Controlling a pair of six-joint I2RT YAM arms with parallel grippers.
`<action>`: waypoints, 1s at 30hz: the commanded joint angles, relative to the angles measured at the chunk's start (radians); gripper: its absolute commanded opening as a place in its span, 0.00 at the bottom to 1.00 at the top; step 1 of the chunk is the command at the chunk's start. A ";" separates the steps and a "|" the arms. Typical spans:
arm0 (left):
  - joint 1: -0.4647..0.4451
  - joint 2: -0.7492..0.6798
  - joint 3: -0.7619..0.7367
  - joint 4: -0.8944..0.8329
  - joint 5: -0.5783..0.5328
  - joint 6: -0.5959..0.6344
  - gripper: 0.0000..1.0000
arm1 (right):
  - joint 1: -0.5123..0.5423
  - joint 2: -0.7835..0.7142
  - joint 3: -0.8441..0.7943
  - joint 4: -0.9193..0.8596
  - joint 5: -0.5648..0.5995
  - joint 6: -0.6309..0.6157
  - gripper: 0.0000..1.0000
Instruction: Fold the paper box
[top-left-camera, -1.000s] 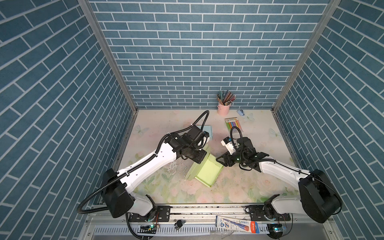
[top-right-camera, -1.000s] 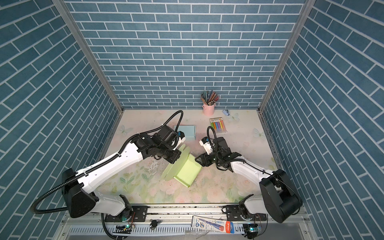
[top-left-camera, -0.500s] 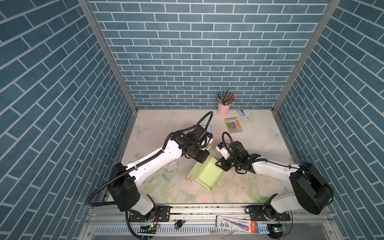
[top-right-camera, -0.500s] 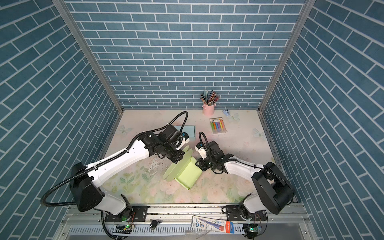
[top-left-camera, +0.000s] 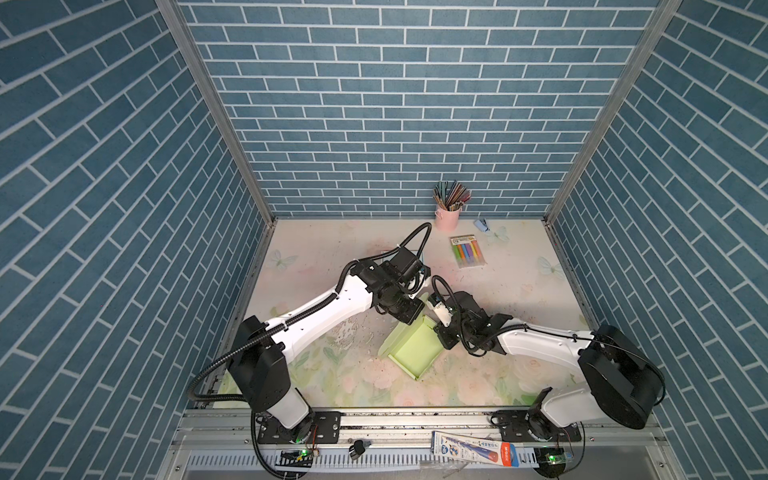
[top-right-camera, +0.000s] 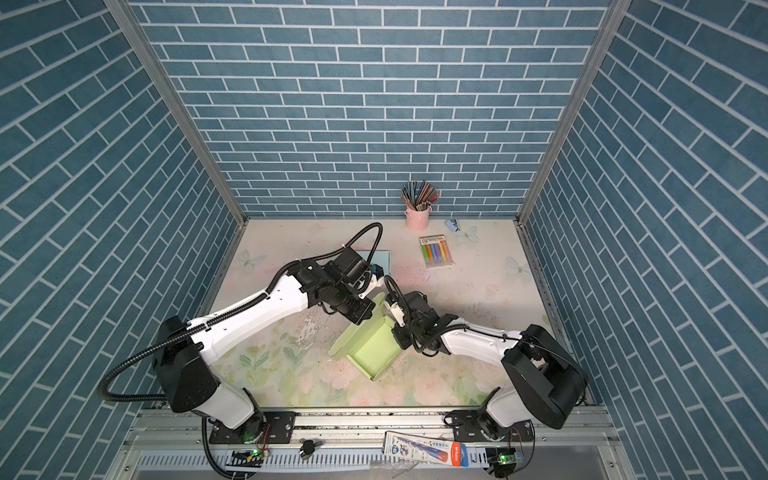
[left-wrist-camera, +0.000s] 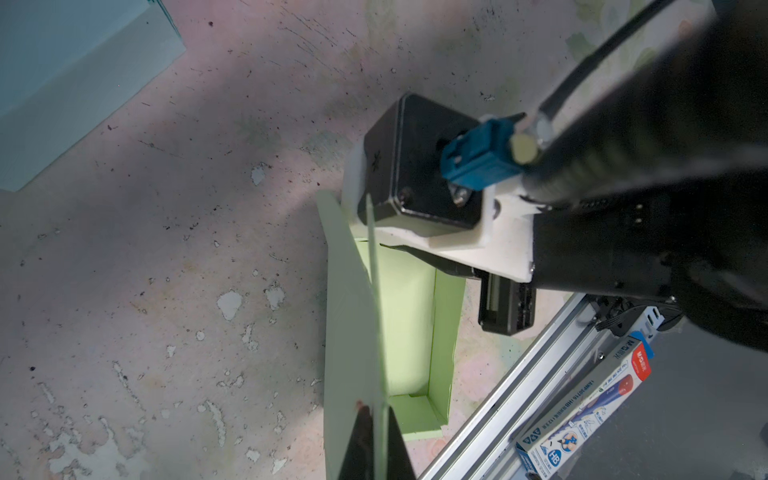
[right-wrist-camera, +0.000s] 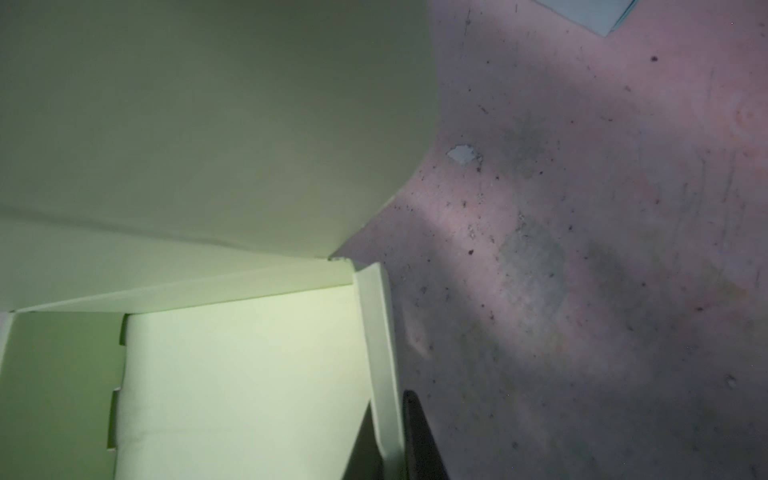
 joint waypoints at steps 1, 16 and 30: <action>0.002 0.005 0.019 0.010 0.017 0.001 0.00 | 0.004 0.006 -0.029 -0.010 0.087 0.026 0.07; 0.005 -0.017 -0.046 0.040 -0.001 -0.001 0.00 | 0.011 -0.007 -0.059 0.026 0.024 0.062 0.13; 0.006 -0.019 -0.070 0.042 -0.026 0.021 0.00 | 0.019 -0.047 -0.073 0.029 0.052 0.107 0.19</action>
